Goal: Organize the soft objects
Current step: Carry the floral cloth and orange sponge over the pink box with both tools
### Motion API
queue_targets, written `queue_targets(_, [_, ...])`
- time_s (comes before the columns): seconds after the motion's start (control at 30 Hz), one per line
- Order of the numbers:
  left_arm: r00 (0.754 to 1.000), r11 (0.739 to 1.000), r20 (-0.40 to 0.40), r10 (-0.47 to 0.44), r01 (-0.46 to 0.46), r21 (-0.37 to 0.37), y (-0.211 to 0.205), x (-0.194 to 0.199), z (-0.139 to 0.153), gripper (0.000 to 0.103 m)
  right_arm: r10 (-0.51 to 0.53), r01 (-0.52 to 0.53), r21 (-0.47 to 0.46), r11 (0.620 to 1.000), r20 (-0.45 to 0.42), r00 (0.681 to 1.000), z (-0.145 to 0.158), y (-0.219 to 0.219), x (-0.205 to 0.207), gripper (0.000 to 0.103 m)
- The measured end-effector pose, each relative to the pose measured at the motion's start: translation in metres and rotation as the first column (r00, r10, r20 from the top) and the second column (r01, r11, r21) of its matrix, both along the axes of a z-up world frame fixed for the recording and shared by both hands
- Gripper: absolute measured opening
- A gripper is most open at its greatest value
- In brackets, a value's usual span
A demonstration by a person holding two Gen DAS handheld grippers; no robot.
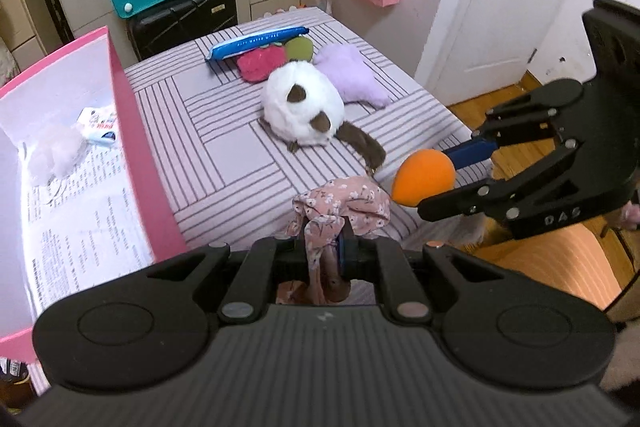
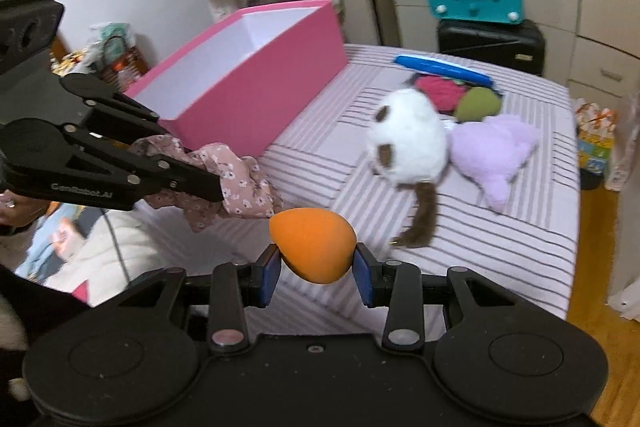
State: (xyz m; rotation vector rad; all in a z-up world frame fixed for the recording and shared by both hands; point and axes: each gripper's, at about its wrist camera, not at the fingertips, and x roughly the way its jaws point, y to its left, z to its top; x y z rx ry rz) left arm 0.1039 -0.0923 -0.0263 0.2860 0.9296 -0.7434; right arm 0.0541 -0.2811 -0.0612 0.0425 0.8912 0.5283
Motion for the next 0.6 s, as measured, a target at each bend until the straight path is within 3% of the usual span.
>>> queue_targets(0.33, [0.999,0.999,-0.009,0.043,-0.043,-0.008,0.037,-0.011,0.019,0.010,0.117,-0.115,0.039,0.993,-0.036,0.993,0.026,0.034,-0.004,0.044])
queue_targets(0.6, [0.986,0.988,0.101,0.132,-0.124,-0.088,0.085,-0.010,0.049,0.010,0.175,-0.178,0.028,0.984,0.077,0.982,0.049,0.060,0.010,0.044])
